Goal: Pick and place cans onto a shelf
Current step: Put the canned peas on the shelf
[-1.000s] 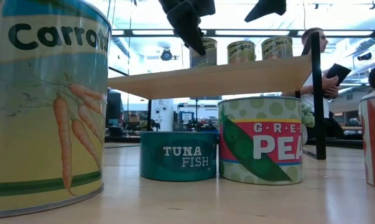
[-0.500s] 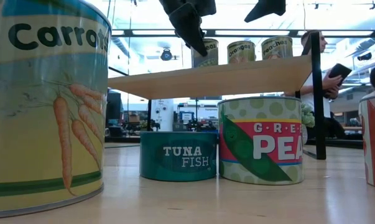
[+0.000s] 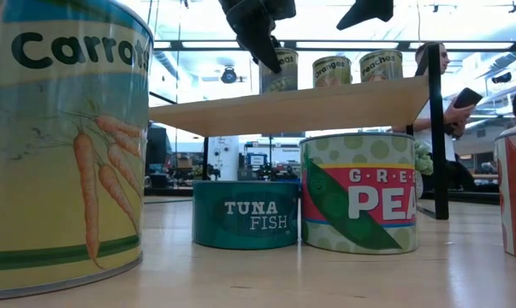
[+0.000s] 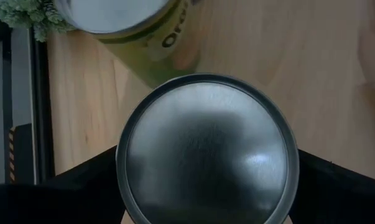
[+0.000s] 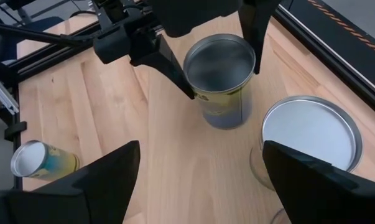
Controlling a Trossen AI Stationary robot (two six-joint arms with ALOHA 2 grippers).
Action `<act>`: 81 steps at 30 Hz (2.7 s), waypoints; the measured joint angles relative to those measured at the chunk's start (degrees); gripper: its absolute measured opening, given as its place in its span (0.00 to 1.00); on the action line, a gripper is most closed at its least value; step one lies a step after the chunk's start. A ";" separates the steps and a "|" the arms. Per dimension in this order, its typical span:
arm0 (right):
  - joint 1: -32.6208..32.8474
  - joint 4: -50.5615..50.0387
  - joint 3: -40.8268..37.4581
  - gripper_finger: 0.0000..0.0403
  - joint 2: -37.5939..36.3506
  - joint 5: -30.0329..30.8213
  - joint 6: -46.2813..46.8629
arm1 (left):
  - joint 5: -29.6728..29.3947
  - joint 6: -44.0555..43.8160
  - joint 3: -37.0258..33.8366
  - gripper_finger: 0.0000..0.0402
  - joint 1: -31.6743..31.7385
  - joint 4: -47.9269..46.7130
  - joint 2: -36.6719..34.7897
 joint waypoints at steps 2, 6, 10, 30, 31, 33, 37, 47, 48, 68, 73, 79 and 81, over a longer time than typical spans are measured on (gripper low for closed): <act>-0.01 0.00 0.00 0.86 0.00 -0.18 0.00 | 0.04 -0.91 0.01 0.86 -0.37 -0.53 -0.01; 0.00 0.00 0.00 0.86 0.00 -1.18 0.03 | 0.01 -1.43 -0.09 0.90 -0.89 -3.07 0.09; 0.32 0.01 0.02 0.86 0.00 -1.18 0.03 | -1.14 -2.49 -0.10 0.98 -0.90 -3.07 0.14; 0.38 0.07 0.04 0.86 0.00 -1.18 0.04 | -3.16 -3.46 2.10 1.00 -1.20 -2.04 -0.73; 0.38 0.07 0.04 0.86 0.00 -1.18 0.03 | -3.16 -3.20 2.72 1.00 -1.17 -1.99 -0.73; 0.40 0.07 0.04 0.86 0.00 -1.18 0.03 | -3.19 -2.73 4.18 1.00 -1.19 -2.08 -0.73; 0.38 0.07 0.04 0.86 0.00 -1.18 0.03 | -3.33 -2.47 8.19 1.00 -1.17 -4.36 -0.73; 1.96 -2.07 0.05 0.86 -3.14 0.45 -1.06 | -3.32 -2.79 13.13 1.00 -1.17 -20.10 -0.99; 2.84 -2.08 0.07 0.86 -3.30 0.74 -1.48 | -3.32 -3.02 13.14 1.00 -1.17 -21.24 -1.02; 15.30 -5.04 -0.57 0.86 -4.34 15.64 -0.98 | 5.94 -12.01 0.80 0.69 -1.33 -27.39 -8.72; 16.36 -5.06 -0.57 0.86 -4.44 17.01 0.19 | 5.32 -16.93 -10.20 0.59 -2.44 -12.53 -17.12; 16.46 -2.92 -0.59 0.86 -4.44 17.50 0.27 | 4.12 -25.49 -23.08 0.51 -4.26 3.91 -22.21; 16.46 -2.72 -0.59 0.86 -4.44 17.53 0.57 | 2.14 -27.28 -25.89 0.49 -5.27 6.90 -22.31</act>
